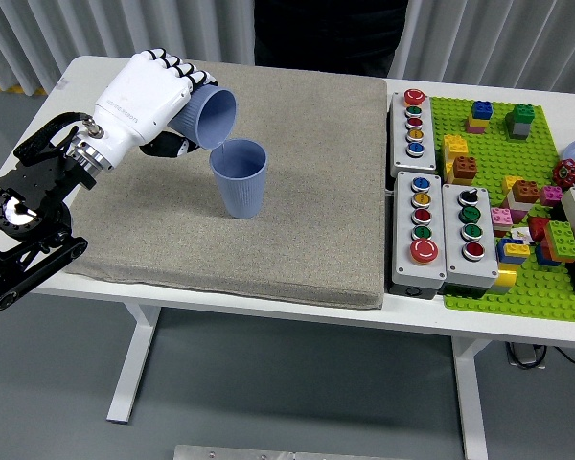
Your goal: Pick cup pour cup place
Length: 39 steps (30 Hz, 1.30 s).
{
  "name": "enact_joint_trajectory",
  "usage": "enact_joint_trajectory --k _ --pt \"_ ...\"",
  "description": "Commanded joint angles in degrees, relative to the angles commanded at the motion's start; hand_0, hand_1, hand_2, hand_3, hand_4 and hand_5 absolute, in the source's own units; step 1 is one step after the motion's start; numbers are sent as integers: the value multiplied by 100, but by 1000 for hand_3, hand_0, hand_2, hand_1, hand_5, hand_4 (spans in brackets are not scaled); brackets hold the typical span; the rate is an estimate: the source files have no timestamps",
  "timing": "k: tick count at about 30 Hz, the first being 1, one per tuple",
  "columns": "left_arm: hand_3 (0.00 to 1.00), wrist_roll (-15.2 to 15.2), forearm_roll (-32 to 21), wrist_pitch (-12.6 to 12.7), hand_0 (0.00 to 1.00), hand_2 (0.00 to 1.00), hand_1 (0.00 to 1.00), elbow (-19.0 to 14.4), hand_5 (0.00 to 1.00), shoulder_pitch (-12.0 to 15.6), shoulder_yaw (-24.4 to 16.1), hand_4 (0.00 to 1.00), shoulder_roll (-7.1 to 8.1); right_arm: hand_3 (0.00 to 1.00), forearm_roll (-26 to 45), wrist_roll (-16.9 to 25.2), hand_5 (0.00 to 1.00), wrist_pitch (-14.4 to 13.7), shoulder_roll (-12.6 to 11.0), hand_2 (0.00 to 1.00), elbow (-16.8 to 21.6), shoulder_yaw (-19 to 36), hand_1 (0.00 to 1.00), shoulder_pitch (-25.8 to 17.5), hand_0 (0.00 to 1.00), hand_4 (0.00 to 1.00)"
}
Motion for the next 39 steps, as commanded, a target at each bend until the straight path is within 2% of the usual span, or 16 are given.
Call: enact_joint_trajectory --k 18,22,27,39 --pt "577 10 0 15 562 554 532 -20 139 -11 31 808 -5 701 -1 -1 298 -1 -3 736 0 -2 689 12 722 325" --pt "577 100 0 51 562 554 535 -13 141 -22 105 809 -4 699 -1 -1 294 -1 -2 736 0 -5 688 -3 722 324" --pt "577 373 0 177 562 553 537 -10 141 -88 321 809 9 699 -21 -6 294 -2 7 736 0 2 688 -27 722 324" --pt "578 388 0 129 564 553 539 -36 141 -206 568 811 79 698 -8 -4 287 -2 8 736 0 -11 687 -40 722 323"
